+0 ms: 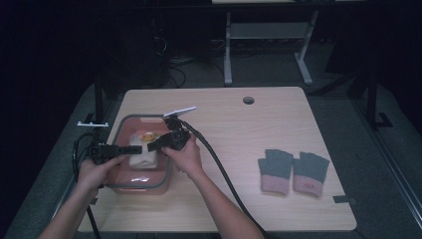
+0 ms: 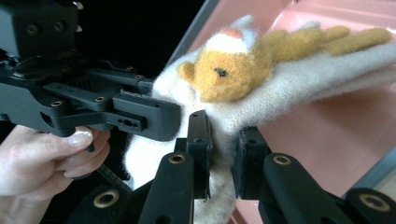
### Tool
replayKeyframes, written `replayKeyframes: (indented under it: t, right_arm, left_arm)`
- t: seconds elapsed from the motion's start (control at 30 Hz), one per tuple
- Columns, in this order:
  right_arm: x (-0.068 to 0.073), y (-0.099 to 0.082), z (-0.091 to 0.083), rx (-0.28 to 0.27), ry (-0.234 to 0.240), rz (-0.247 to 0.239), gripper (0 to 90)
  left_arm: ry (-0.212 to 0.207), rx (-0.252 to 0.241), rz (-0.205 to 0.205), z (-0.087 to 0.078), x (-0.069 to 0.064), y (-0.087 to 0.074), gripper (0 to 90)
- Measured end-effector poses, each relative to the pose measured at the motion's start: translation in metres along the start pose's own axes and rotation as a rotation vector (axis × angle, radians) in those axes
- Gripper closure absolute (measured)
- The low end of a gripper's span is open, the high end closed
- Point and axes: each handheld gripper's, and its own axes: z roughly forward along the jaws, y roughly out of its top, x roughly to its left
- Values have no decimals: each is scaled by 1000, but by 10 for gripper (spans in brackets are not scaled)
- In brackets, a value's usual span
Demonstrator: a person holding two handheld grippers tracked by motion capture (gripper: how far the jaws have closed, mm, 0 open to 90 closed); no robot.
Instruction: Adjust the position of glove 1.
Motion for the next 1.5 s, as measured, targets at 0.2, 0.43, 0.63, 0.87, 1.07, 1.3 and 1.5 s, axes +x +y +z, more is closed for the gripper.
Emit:
replayKeyframes:
  t: [0.2, 0.43, 0.63, 0.87, 1.07, 1.3, 1.5]
  right_arm:
    - [-5, -4, 7, 22, -13, 9, 782]
    - [-7, -6, 9, 46, -45, 5, 760]
    - [-5, -6, 2, 55, -96, -18, 754]
    - [-6, -4, -12, 39, -126, -21, 746]
    - [-3, -5, -21, 22, -120, -35, 746]
    - [0, -7, -33, 3, -109, -51, 746]
    - [-1, -11, -42, -7, -99, -58, 744]
  left_arm:
    - [41, 35, 17, 6, 2, -4, 717]
    - [70, 57, 28, 10, 1, -6, 718]
    - [106, 74, 33, 13, 4, -8, 718]
    - [200, 149, 71, 21, 3, -12, 716]
    - [246, 174, 90, 22, -1, -10, 640]
    - [309, 156, 97, 10, -4, -1, 570]
    - [340, 128, 137, 6, -14, 6, 619]
